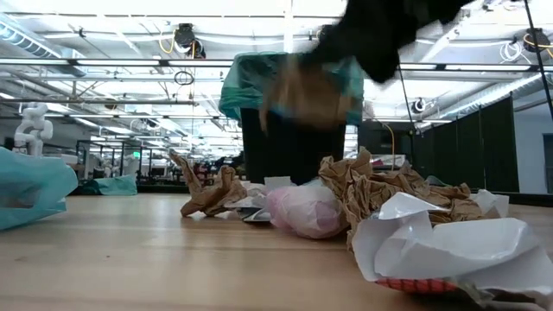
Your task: Place trash/remove bag and relplace
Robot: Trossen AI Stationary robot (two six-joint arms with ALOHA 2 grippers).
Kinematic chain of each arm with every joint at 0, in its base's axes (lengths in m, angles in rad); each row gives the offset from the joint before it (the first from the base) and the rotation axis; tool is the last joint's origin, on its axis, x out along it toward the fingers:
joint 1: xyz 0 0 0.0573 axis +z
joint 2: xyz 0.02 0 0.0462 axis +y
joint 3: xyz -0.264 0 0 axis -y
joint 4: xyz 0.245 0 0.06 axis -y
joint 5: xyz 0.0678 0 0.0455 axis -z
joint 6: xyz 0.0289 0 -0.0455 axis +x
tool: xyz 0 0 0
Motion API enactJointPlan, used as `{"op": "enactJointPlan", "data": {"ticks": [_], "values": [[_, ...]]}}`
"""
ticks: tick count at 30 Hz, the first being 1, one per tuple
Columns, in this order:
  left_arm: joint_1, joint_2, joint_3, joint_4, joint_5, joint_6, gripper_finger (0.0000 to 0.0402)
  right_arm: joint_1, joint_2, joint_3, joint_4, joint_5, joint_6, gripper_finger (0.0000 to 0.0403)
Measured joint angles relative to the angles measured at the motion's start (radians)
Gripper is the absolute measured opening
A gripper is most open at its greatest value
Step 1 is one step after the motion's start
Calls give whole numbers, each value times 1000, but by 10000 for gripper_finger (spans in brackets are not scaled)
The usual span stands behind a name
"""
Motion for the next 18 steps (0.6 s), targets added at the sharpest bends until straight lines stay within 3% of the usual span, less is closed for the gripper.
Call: {"op": "enactJointPlan", "data": {"ticks": [9, 15, 18], "values": [[0, 0, -23, -2, -4, -33, 184, -118, -193, 210, -173, 77, -361, 0], [0, 0, -68, 24, -9, -49, 184, -310, -210, 356, -351, 65, -420, 0], [0, 0, -87, 25, -9, -52, 184, -408, -207, 395, -385, -32, -408, 0]]}}
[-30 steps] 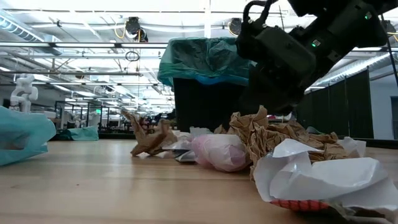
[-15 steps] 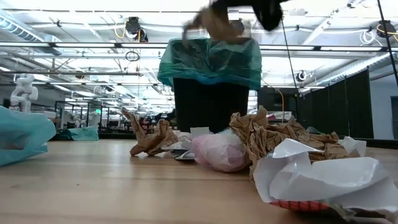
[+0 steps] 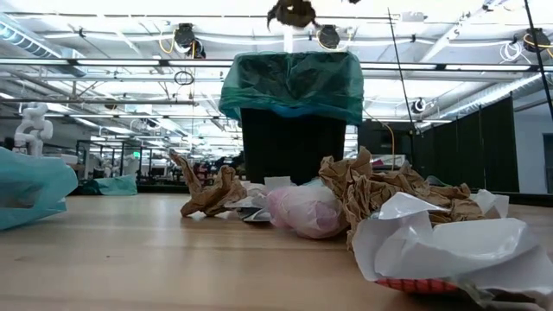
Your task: Place trash/remove bag and relplace
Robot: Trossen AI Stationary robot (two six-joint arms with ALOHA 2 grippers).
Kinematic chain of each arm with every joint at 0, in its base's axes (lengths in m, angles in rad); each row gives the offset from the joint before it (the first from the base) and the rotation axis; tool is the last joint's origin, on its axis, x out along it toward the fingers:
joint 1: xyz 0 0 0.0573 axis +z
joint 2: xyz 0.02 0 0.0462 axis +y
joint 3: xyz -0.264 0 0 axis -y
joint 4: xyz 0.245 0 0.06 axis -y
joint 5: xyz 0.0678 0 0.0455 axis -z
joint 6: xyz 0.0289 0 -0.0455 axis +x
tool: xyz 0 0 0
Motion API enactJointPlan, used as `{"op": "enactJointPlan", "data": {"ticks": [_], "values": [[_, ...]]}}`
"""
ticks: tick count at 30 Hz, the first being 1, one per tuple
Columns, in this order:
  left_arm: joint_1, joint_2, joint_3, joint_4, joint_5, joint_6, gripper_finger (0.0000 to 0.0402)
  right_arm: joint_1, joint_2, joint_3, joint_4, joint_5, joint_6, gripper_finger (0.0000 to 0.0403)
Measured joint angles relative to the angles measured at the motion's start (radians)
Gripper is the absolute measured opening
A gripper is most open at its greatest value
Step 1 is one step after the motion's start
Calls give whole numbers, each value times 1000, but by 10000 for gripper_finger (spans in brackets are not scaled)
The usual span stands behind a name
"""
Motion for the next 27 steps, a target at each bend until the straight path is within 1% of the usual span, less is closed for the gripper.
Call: {"op": "enactJointPlan", "data": {"ticks": [3, 6, 8, 11, 17, 18, 20, 23, 25, 27], "values": [[0, 0, -3, 2, 0, 0, 184, -83, 4, 2, -9, -84, 29, 0], [0, 0, -3, 10, -5, 1, 184, -143, 3, 3, -36, -117, 58, 9], [0, 0, -3, 10, -12, 1, 184, -170, 3, 3, -65, -147, 59, 25], [0, 0, -3, 10, -14, 1, 184, -188, 3, 3, -90, -192, 60, 63], [0, 0, -3, 10, -16, 2, 184, -187, 3, 3, -95, -197, 72, 151], [0, 0, -3, 10, -17, 1, 184, -185, 3, 3, -97, -212, 77, 163], [0, 1, -3, 10, -16, -1, 184, -185, 3, 3, -105, -277, 96, 183], [0, 14, -3, 10, -16, -7, 184, -163, 3, 3, -127, -378, 120, 195], [0, 31, -3, 6, -8, -7, 184, -119, 3, -1, -149, -386, 120, 193], [0, 56, -3, -8, -7, -7, 184, -68, 3, -17, -150, -361, 120, 186]]}}
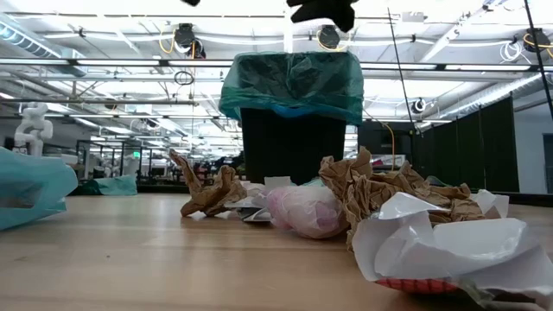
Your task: Place trash/remove bag and relplace
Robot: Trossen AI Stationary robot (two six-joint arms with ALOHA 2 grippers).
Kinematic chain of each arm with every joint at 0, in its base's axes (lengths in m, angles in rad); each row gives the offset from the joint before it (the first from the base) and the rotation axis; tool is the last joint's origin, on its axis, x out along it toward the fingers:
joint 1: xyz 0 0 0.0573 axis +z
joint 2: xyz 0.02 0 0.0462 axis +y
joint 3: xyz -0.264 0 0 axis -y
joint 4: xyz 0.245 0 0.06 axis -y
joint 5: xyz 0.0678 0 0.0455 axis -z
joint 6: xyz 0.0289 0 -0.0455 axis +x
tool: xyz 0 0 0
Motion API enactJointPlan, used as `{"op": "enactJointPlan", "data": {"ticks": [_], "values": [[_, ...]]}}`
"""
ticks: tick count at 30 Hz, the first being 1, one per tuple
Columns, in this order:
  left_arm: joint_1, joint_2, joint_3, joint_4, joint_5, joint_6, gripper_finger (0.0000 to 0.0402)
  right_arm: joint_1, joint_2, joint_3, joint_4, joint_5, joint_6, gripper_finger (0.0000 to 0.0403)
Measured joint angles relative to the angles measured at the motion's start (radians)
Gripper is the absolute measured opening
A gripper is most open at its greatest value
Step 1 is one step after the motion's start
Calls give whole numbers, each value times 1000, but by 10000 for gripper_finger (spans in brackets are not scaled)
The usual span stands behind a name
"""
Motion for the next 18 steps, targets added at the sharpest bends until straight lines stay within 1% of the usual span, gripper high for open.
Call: {"op": "enactJointPlan", "data": {"ticks": [5, 10, 13, 18], "values": [[0, 70, 0, 3, 1, 0, 184, 127, 0, -50, 5, 107, 7, 162], [3, 131, 0, 2, -9, 5, 184, 232, 0, -99, 6, 173, 63, 142], [6, 155, 0, 3, -14, 7, 184, 292, 0, -126, 7, 209, 105, 135], [18, 192, -15, 0, -14, 17, 184, 391, 0, -168, 36, 327, 154, 132]]}}
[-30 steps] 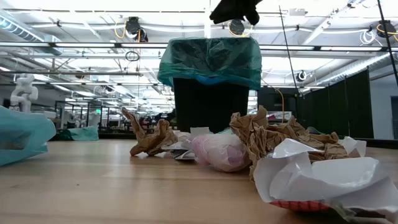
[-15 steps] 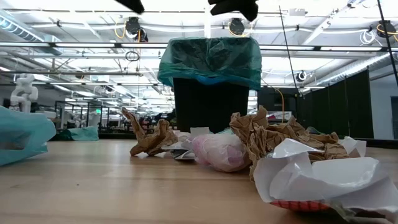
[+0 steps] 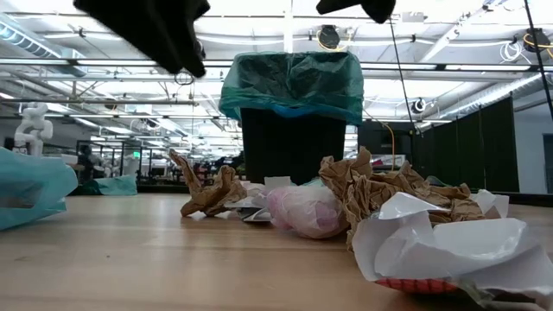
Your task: Place trash/remove bag and relplace
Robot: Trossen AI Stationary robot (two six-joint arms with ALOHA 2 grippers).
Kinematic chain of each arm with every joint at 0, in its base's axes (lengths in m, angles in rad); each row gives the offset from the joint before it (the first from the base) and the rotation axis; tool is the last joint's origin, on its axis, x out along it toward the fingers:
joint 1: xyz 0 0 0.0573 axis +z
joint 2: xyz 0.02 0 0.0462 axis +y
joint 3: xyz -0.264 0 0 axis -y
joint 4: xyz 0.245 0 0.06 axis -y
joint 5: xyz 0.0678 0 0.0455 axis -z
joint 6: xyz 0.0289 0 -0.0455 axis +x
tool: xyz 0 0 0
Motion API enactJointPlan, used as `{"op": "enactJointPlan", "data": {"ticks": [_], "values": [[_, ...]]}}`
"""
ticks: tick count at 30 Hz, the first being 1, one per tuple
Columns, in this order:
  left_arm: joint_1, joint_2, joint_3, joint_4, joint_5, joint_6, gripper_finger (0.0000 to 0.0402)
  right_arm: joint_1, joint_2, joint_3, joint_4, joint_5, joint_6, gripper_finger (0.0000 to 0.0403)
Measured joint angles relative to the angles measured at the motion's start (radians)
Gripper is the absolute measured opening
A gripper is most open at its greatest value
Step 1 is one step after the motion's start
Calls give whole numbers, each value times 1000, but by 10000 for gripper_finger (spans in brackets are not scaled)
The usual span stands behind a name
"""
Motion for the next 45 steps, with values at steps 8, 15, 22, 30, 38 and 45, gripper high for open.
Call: {"op": "enactJointPlan", "data": {"ticks": [8, 15, 22, 30, 38, 45], "values": [[47, 18, -149, 70, -2, -6, 184, 120, 0, -80, 131, 145, 37, 132], [54, 18, -224, 210, 2, 2, 184, 145, 0, -102, 155, 198, 62, 132], [61, 17, -284, 359, 26, 2, 184, 145, 0, -102, 167, 213, 62, 132], [78, 17, -335, 538, 52, 22, 184, 145, 0, -102, 177, 218, 61, 132], [103, 81, -346, 602, 125, 19, 184, 145, 0, -102, 204, 218, 40, 132], [105, 168, -346, 647, 68, -3, 180, 145, 0, -102, 204, 218, 38, 132]]}}
